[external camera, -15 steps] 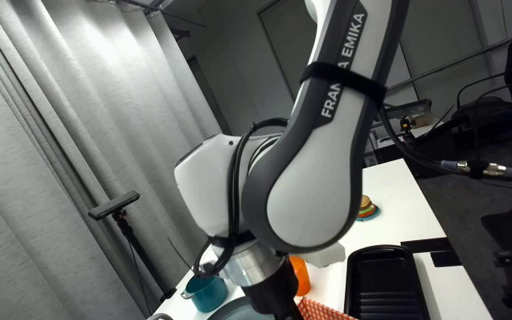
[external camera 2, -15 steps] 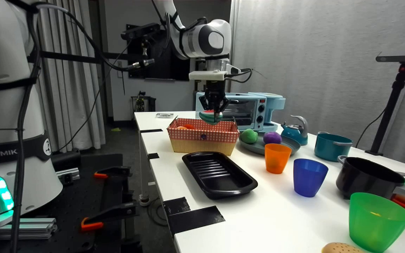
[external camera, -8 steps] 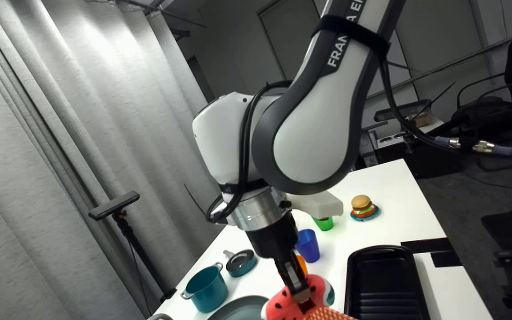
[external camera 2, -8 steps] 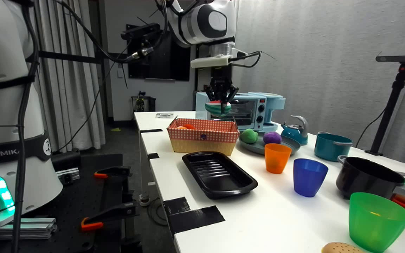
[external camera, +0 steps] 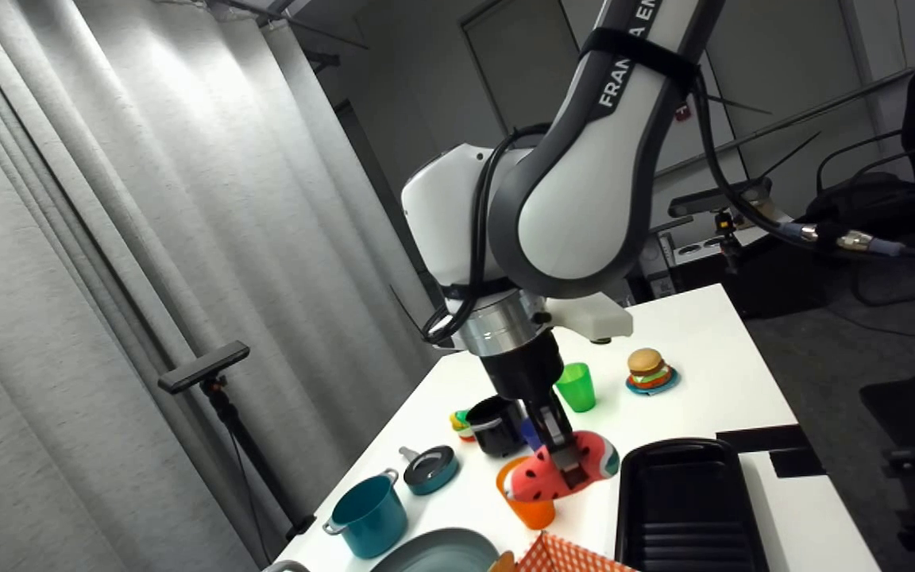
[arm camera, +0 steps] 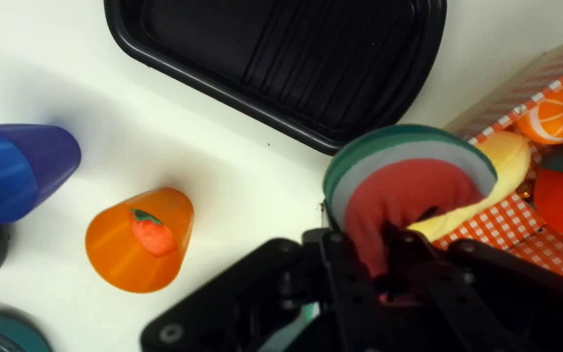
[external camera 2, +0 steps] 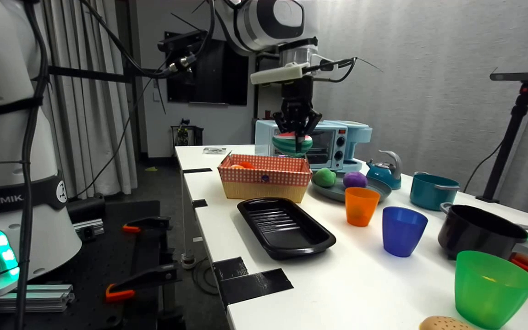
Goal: Move the watermelon and the banana plush toys from the box to the oven tray
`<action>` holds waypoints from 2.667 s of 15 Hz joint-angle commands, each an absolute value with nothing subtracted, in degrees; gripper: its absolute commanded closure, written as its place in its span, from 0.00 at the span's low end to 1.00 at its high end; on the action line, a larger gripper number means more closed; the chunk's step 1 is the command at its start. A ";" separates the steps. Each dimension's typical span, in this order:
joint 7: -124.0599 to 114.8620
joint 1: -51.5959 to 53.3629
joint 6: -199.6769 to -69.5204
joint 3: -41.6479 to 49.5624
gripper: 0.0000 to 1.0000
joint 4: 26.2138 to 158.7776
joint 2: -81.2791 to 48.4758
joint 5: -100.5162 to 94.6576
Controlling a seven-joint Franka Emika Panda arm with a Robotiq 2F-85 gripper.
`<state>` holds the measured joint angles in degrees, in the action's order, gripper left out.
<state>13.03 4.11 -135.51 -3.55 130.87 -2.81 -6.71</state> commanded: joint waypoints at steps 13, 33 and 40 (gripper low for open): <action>12.09 0.28 -133.57 0.11 0.96 139.62 1.01 -7.10; 13.07 1.77 -130.45 -1.82 0.00 137.43 -0.12 -7.94; 13.92 4.52 -130.56 -5.14 0.00 133.30 -0.52 -8.62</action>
<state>13.30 3.43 -132.37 -4.37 135.18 -1.19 -7.47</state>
